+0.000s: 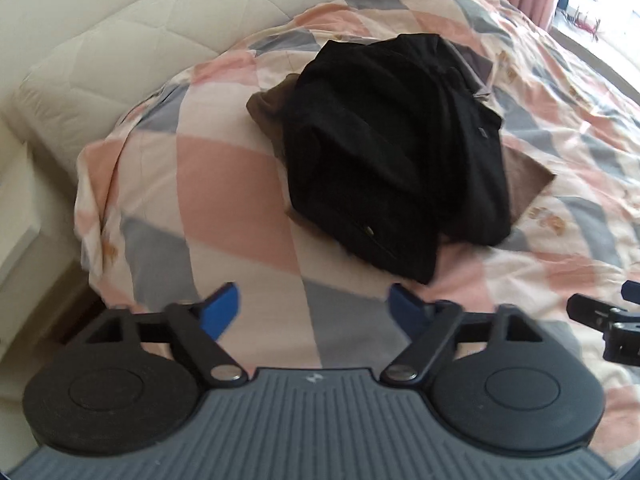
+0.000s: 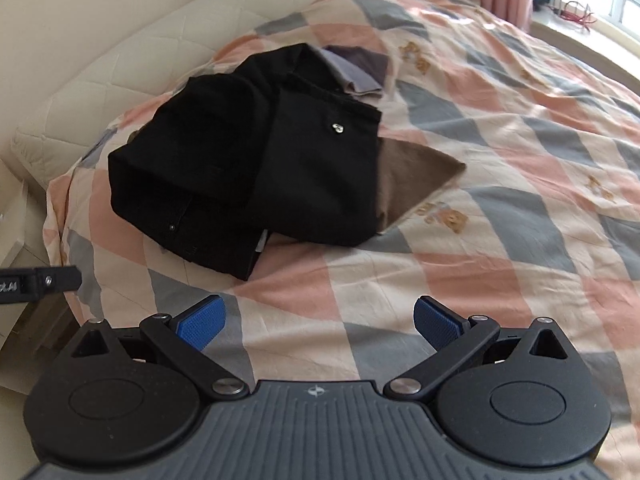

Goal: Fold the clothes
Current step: 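Grasp the black trousers with both grippers at the waistband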

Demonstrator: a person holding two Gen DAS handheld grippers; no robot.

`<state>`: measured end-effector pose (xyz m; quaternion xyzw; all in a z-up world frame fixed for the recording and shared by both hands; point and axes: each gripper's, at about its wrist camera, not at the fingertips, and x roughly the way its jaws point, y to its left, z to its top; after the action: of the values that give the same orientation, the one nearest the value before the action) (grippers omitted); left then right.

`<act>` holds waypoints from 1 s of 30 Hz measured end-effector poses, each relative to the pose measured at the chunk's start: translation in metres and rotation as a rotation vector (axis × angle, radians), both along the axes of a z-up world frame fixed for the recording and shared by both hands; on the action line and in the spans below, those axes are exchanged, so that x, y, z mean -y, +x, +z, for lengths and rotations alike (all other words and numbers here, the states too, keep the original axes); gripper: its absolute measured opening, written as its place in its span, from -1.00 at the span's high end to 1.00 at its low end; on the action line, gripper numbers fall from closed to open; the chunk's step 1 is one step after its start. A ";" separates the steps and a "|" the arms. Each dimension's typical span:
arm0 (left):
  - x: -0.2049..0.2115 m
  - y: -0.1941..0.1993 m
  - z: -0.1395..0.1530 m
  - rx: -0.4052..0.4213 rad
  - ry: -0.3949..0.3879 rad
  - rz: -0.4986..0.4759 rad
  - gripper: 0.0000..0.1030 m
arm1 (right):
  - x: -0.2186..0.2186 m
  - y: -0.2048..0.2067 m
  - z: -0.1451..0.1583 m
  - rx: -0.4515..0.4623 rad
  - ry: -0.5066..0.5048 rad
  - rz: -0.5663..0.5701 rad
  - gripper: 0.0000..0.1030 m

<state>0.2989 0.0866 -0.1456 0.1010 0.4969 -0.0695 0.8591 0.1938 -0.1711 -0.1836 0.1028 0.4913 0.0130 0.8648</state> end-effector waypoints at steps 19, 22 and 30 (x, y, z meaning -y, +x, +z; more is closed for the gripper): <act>0.013 0.144 -0.056 -0.035 -0.127 -0.078 0.10 | -0.031 0.179 -0.104 -0.064 0.105 -0.047 -0.28; 0.009 0.141 -0.052 -0.016 -0.133 -0.056 0.67 | -0.027 0.184 -0.111 -0.075 0.148 -0.059 0.18; 0.019 0.112 0.006 0.056 -0.231 -0.119 0.86 | 0.027 0.142 -0.052 0.061 0.256 -0.169 0.81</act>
<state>0.4114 0.0673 -0.1396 0.0324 0.4547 -0.1745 0.8728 0.3357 -0.1985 -0.2358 0.2528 0.4488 0.0057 0.8571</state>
